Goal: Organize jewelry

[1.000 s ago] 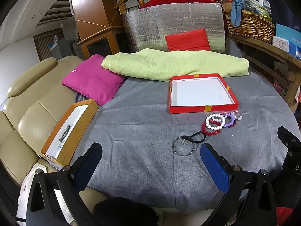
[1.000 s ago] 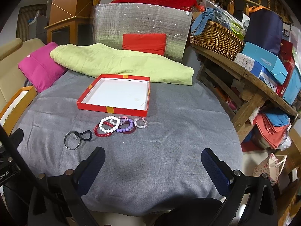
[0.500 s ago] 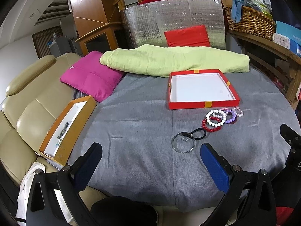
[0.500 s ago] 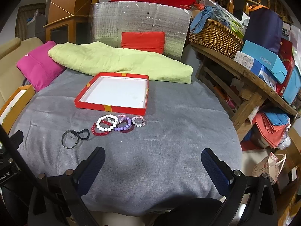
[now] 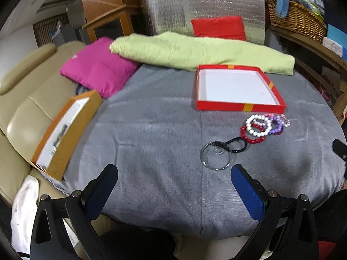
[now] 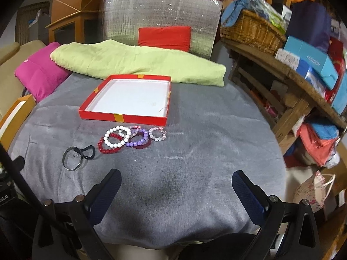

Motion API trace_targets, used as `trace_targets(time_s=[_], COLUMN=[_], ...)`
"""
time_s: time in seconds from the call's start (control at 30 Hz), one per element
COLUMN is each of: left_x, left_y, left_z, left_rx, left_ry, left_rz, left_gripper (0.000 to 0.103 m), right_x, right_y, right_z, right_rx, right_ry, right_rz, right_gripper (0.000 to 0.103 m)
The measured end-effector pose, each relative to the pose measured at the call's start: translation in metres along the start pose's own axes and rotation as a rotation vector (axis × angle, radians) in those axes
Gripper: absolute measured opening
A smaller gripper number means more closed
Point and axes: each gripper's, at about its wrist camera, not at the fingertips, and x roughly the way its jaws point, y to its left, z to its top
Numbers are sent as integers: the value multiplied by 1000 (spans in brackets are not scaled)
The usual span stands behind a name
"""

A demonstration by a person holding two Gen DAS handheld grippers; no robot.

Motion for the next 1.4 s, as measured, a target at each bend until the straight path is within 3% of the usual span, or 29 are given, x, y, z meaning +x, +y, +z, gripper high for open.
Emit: trace_targets(time_s=[0.3, 0.4, 0.5, 0.67, 0.83, 0.9, 0.97, 1.03, 1.13, 1.23, 1.3, 1.4], left_x=[61, 79, 95, 113, 128, 134, 140, 145, 145, 142, 140, 136], left_y=[-5, -12, -23, -41, -51, -50, -50, -49, -47, -50, -52, -52], left_z=[7, 9, 8, 7, 8, 8, 7, 6, 4, 5, 5, 6], left_rx=[-10, 4, 30, 68, 102, 93, 86, 80, 86, 98, 111, 123], left_ry=[92, 105, 109, 144, 157, 177, 200, 221, 206, 174, 159, 144], left_rz=[-79, -117, -148, -228, -207, -213, -231, -238, -229, -231, -234, -240], left_gripper=[103, 103, 103, 103, 103, 103, 103, 102, 95, 83, 69, 63], right_x=[67, 92, 116, 162, 194, 205, 218, 222, 221, 218, 215, 210], right_y=[-30, -40, -48, -45, -30, -23, -14, -9, -8, -11, -15, -29], right_z=[17, 26, 34, 49, 59, 62, 64, 65, 65, 65, 65, 65], right_rx=[75, 104, 140, 154, 153, 130, 96, 78, 71, 90, 101, 135], right_ry=[55, 56, 62, 136, 201, 217, 246, 247, 233, 223, 215, 190], right_rz=[173, 238, 289, 327, 359, 335, 289, 262, 249, 254, 259, 281], right_gripper=[101, 95, 82, 48, 43, 42, 27, 24, 9, 8, 8, 8])
